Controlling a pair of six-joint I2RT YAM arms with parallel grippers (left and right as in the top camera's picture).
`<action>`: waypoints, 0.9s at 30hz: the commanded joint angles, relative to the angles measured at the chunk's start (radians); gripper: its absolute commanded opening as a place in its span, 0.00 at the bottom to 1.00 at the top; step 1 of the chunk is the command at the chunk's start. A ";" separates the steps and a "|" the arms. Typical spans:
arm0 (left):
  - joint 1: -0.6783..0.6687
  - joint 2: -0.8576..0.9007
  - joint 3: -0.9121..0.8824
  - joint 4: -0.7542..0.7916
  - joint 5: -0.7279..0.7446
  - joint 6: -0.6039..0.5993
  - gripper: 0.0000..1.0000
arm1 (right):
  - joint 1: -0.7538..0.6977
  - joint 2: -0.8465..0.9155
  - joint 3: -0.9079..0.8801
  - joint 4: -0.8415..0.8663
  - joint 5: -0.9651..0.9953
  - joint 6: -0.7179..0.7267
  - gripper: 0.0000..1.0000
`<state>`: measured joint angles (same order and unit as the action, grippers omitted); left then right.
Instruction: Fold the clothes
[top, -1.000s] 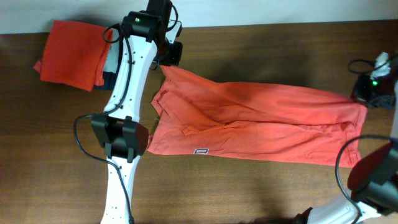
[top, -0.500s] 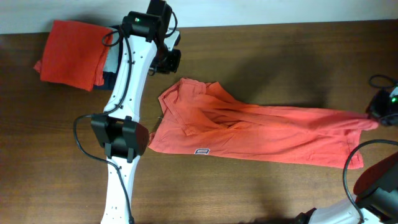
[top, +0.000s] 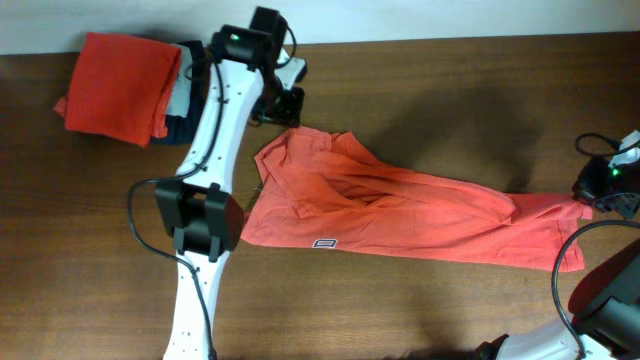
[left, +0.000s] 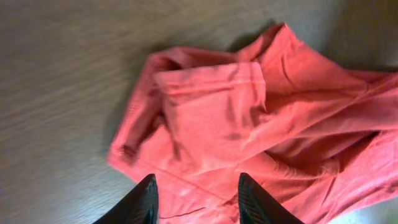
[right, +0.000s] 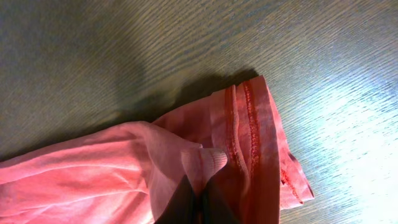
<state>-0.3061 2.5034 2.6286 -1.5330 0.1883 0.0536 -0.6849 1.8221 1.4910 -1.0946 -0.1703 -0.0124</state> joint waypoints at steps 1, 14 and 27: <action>-0.016 0.069 -0.043 0.030 0.026 0.023 0.43 | -0.002 -0.017 -0.002 0.000 -0.022 -0.009 0.04; -0.016 0.148 -0.043 0.106 0.025 0.024 0.44 | -0.002 -0.017 -0.002 0.005 -0.022 -0.009 0.04; -0.016 0.153 -0.044 0.108 -0.020 0.024 0.29 | -0.002 -0.017 -0.002 0.010 -0.022 -0.008 0.04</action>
<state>-0.3271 2.6484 2.5839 -1.4242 0.1825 0.0643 -0.6849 1.8221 1.4899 -1.0870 -0.1791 -0.0124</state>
